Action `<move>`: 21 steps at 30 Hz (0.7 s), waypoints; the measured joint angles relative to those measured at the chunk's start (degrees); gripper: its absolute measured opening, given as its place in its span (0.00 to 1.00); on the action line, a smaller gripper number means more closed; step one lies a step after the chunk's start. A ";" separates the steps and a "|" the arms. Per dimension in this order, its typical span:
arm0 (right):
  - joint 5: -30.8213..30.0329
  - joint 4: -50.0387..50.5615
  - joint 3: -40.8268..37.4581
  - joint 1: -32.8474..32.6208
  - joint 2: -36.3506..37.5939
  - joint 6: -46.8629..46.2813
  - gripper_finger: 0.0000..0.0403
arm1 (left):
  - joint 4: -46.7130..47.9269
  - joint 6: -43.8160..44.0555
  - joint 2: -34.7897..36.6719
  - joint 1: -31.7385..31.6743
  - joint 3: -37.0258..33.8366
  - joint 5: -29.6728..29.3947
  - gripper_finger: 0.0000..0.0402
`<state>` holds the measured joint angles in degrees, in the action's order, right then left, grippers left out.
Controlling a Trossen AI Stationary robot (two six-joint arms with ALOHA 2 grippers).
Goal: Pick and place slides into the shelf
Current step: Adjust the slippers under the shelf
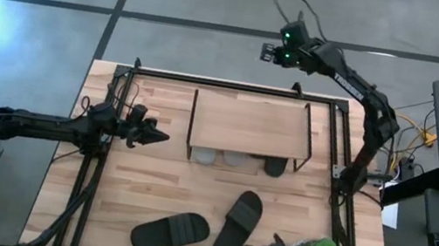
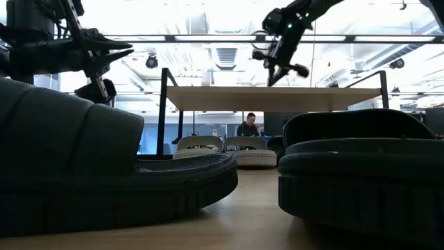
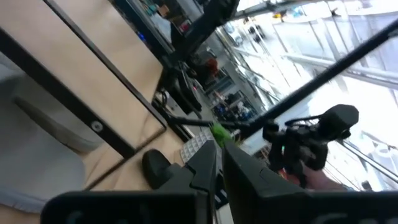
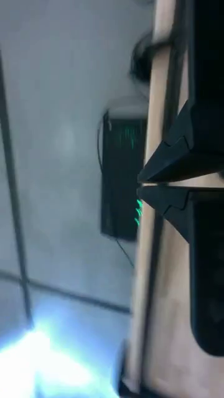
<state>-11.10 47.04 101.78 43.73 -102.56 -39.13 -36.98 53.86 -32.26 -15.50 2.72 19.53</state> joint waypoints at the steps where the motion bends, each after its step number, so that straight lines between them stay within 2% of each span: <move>1: 2.92 -0.70 0.00 0.86 -0.99 0.45 0.03 | -0.02 0.04 -0.07 0.01 0.03 -0.97 0.03; 6: 21.95 0.45 -0.11 7.99 -10.26 -0.46 0.03 | -0.08 0.91 -0.27 -0.01 0.20 -8.41 0.03; 10: 30.62 1.37 1.39 9.85 -17.66 2.67 0.03 | -0.05 1.51 -0.36 -0.01 0.07 -11.36 0.03; 13: 32.47 4.38 4.58 9.61 -21.80 5.61 0.03 | -0.05 2.79 -0.70 -0.01 0.06 -11.38 0.03; 17: 31.84 11.79 10.71 9.94 -26.13 10.43 0.03 | 0.44 2.81 -1.89 0.01 -0.39 -9.74 0.03; 21: 26.84 21.57 17.77 10.07 -30.27 14.54 0.03 | 6.79 2.71 -4.16 0.01 -0.55 -8.90 0.03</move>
<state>15.74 68.61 119.55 53.80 -132.83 -24.58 -30.19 56.57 -36.43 -15.49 2.17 10.64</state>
